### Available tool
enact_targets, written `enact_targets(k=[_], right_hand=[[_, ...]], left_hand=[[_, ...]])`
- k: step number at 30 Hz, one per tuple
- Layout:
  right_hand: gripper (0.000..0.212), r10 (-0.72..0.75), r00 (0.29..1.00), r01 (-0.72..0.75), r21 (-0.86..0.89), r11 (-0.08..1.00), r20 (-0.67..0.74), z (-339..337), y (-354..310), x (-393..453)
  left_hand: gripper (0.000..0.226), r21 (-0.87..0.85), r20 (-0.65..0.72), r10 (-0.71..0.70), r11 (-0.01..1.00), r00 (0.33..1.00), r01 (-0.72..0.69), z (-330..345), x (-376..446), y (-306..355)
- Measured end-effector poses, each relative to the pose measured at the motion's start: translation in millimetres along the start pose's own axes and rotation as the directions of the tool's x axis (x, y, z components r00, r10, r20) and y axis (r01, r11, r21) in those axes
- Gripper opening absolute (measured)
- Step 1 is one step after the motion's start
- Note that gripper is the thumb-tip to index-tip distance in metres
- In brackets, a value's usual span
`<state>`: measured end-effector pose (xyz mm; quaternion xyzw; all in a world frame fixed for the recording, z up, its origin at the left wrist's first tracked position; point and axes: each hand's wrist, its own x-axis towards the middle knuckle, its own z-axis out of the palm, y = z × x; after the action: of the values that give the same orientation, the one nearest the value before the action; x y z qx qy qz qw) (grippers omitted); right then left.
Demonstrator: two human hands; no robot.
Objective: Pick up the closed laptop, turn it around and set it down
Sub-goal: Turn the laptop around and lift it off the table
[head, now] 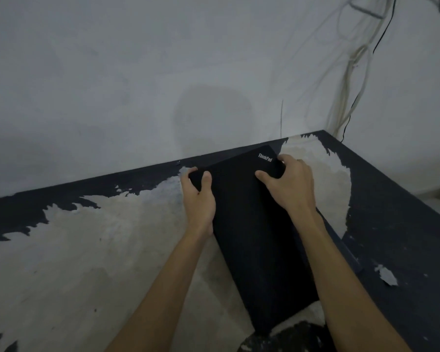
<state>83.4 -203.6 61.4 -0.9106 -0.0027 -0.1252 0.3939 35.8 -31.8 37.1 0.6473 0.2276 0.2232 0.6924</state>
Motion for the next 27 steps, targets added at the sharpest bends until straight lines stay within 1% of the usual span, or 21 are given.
enact_targets(k=[2,5,8,13,15,16,19,20,24,27], right_hand=[[0.065,-0.022,0.999,0.021,0.050,0.999,0.024,-1,-11,-3],[0.040,-0.037,0.992,0.023,0.116,0.993,0.119,2,-30,-8],[0.033,-0.047,0.977,0.008,0.183,0.983,0.208,9,-54,-14],[0.041,-0.120,0.941,0.040,0.248,0.968,0.317,35,-90,-32],[0.043,-0.145,0.920,0.026,0.315,0.949,0.363,53,-101,-41],[0.047,-0.162,0.906,0.019,0.345,0.938,0.392,63,-106,-46],[0.075,-0.188,0.872,-0.022,0.420,0.907,0.452,86,-123,-58],[0.077,-0.183,0.865,-0.050,0.444,0.895,0.467,90,-126,-61],[0.068,-0.214,0.837,-0.111,0.539,0.835,0.503,112,-138,-75],[0.059,-0.210,0.843,-0.138,0.577,0.805,0.495,123,-144,-81]], left_hand=[[0.029,-0.002,0.022,0.014,1.000,1.000,-0.014,-17,6,10],[0.028,-0.030,0.015,-0.004,1.000,1.000,0.005,-44,16,26],[0.028,-0.047,0.002,-0.058,0.997,0.998,0.058,-78,26,36],[0.028,-0.033,0.014,-0.087,0.996,0.996,0.088,-140,33,53],[0.028,-0.024,0.029,-0.106,0.994,0.994,0.106,-166,35,58],[0.029,-0.018,0.032,-0.114,0.993,0.993,0.115,-180,36,59],[0.033,-0.020,0.032,-0.131,0.991,0.991,0.132,-212,37,61],[0.032,-0.024,0.029,-0.132,0.991,0.991,0.133,-217,38,61],[0.028,-0.014,0.005,-0.145,0.989,0.989,0.145,-245,38,61],[0.029,0.001,0.010,-0.166,0.986,0.986,0.166,-258,39,61]])
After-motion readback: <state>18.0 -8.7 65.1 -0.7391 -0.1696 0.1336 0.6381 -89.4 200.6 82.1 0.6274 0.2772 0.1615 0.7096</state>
